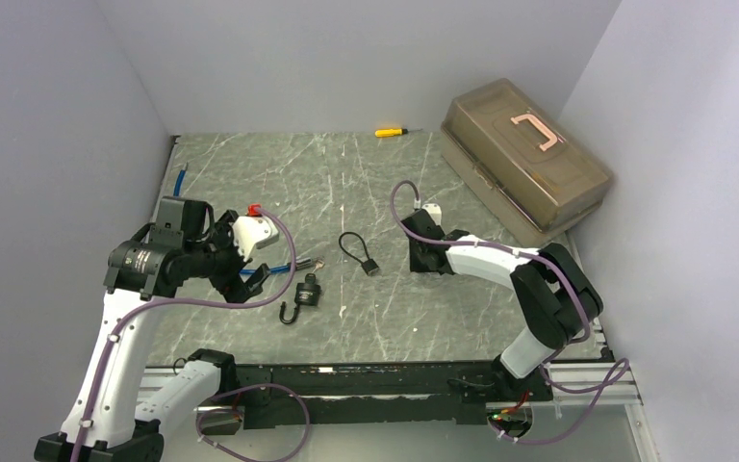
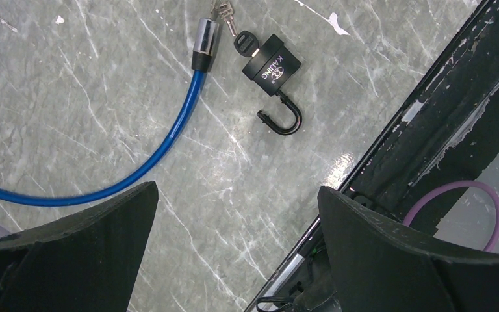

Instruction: Unlock with the key

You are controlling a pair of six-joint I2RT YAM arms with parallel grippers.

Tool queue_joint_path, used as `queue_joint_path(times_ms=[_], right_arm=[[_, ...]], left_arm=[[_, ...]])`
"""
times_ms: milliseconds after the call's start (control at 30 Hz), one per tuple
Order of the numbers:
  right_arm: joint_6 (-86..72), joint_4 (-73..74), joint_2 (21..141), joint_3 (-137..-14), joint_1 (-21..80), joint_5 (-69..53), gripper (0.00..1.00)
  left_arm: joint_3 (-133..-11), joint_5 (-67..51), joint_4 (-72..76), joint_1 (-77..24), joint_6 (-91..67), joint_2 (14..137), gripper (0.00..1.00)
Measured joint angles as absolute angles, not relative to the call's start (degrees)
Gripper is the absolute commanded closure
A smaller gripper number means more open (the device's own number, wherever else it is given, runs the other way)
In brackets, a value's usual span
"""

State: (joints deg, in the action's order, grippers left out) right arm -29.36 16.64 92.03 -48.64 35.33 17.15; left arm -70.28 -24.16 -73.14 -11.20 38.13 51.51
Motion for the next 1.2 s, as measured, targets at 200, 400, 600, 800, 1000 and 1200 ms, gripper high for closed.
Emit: queue_joint_path(times_ms=[200,400,600,800,1000,1200], right_arm=[[-29.3,15.1,92.8,-48.7,35.3,16.9,0.91],[-29.7,14.5,93.1,-48.8,35.3,16.2,0.83],[-29.8,14.5,92.2,-47.9,35.3,15.9,0.78],[-29.8,14.6,91.4,-46.9,35.3,15.9,0.84],[-29.7,14.6,91.4,-46.9,35.3,15.9,1.0],[-29.5,14.5,91.0,-46.8,35.3,15.3,1.0]], left_arm=[[-70.3,-24.2,-73.1,-11.2,38.1,51.3,0.01],[-70.3,-24.2,-73.2,-11.2,38.1,50.7,0.01],[-70.3,-24.3,-73.2,-11.2,38.1,50.5,0.01],[-69.8,-24.4,-73.2,-11.2,38.1,50.3,0.02],[-69.8,-24.4,-73.2,-11.2,38.1,50.3,0.02],[-69.8,-24.7,-73.2,-11.2,38.1,50.4,0.04]])
